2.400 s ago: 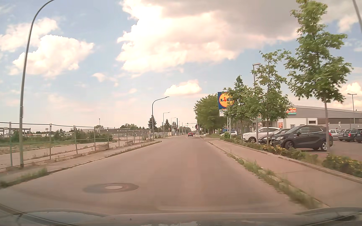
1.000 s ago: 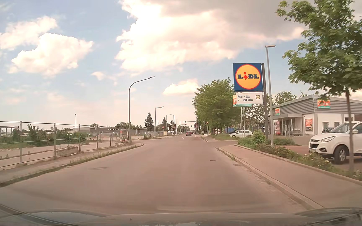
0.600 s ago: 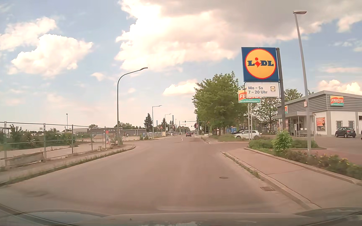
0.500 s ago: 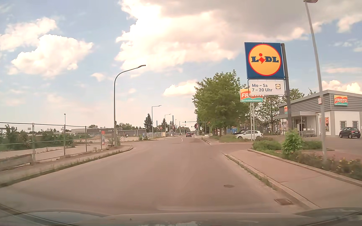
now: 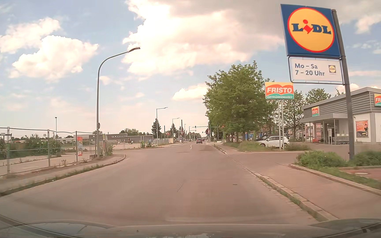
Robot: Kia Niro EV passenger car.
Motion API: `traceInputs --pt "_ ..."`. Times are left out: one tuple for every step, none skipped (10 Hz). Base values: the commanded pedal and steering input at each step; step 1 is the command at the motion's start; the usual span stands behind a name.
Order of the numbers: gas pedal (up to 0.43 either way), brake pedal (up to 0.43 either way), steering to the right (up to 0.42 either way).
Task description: Follow the waypoints while adhering to traffic rules and regulations
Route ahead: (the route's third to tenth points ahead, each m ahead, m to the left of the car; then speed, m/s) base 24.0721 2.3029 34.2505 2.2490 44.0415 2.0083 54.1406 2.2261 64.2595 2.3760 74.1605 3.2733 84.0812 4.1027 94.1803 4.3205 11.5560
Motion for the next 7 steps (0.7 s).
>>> traceInputs --pt "0.059 0.018 -0.002" --pt "0.059 0.018 -0.002" --pt "0.059 0.018 -0.002" --pt "0.059 0.018 -0.002" --pt "0.059 0.018 -0.003" --pt "0.059 0.018 -0.003" --pt "0.059 0.018 -0.003"
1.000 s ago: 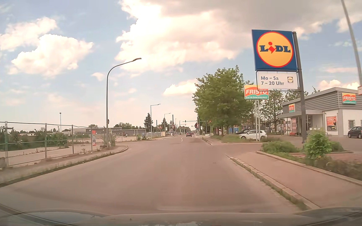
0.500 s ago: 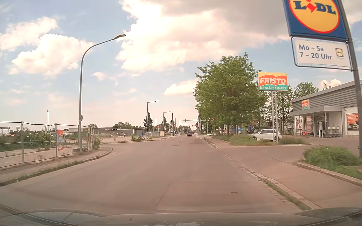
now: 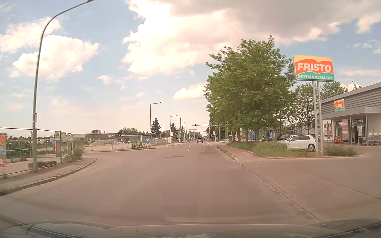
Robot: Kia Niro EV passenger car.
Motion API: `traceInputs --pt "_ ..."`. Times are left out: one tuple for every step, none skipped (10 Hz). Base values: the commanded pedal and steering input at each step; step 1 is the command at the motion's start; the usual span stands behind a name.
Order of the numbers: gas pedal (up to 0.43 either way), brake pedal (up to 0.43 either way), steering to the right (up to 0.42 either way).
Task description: Follow the waypoints while adhering to traffic rules and regulations
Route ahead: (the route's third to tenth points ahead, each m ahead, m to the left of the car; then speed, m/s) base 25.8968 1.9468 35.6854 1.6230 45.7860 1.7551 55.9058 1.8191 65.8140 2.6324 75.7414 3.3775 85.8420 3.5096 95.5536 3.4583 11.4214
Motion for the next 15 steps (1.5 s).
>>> traceInputs --pt "0.059 0.018 -0.003" --pt "0.067 0.018 -0.003" --pt "0.079 0.018 -0.003" --pt "0.079 0.018 -0.003" --pt "0.079 0.018 -0.003" --pt "0.079 0.018 -0.003" --pt "0.087 0.018 -0.003" --pt "0.098 0.018 -0.003" --pt "0.118 0.018 -0.003" --pt "0.118 0.018 -0.004" --pt "0.118 0.018 -0.004" --pt "0.118 0.018 -0.004" --pt "0.118 0.018 -0.004" --pt "0.118 0.018 -0.004" --pt "0.118 0.018 -0.004"
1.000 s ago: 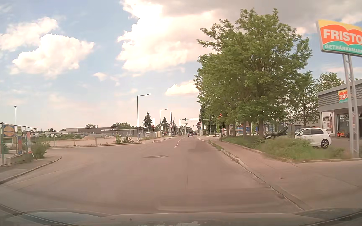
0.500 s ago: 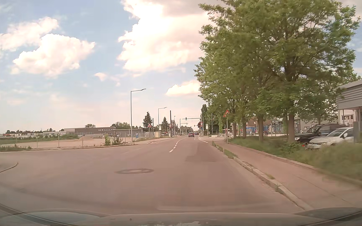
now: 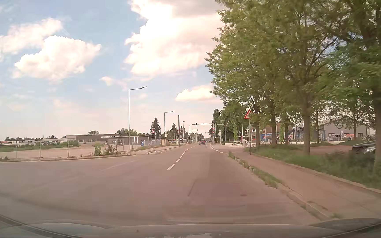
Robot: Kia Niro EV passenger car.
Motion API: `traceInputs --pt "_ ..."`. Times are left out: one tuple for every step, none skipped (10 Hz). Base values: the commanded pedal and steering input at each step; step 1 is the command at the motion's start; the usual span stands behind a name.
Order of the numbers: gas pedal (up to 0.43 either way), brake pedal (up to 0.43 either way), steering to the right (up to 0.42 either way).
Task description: Follow the waypoints while adhering to traffic rules and regulations
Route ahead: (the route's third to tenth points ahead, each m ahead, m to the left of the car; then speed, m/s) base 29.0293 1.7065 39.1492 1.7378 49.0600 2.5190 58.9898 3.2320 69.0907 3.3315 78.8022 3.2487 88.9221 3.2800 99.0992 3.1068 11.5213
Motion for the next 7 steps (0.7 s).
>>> traceInputs --pt "0.118 0.018 -0.004" --pt "0.118 0.018 -0.004" --pt "0.118 0.018 -0.004" --pt "0.118 0.018 -0.005" --pt "0.118 0.018 -0.005" --pt "0.118 0.018 -0.006" --pt "0.118 0.018 -0.008"
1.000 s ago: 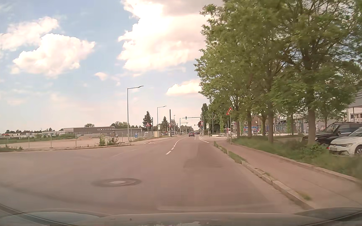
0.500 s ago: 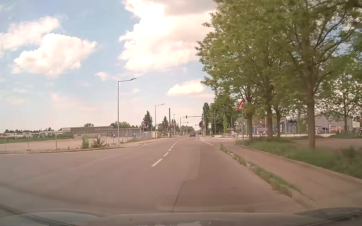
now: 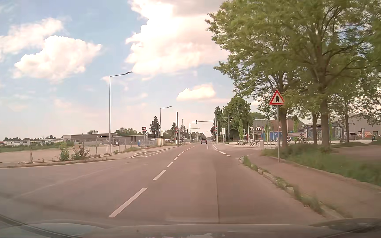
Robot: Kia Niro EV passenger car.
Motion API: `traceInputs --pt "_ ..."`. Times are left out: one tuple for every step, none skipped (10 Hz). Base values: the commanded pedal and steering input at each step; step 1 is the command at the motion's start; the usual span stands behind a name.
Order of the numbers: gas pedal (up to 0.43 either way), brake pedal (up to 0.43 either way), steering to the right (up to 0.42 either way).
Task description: Follow the waypoints while adhering to traffic rules and regulations
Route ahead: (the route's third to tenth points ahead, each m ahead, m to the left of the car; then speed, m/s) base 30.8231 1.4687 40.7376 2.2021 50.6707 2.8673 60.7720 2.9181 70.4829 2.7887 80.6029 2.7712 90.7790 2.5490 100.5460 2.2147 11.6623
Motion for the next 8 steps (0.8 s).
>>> traceInputs --pt "0.118 0.018 -0.008" --pt "0.118 0.018 -0.008" --pt "0.118 0.018 -0.008" --pt "0.118 0.018 -0.008" --pt "0.118 0.018 -0.008" --pt "0.118 0.018 -0.008" --pt "0.118 0.018 -0.008" --pt "0.118 0.018 -0.009"
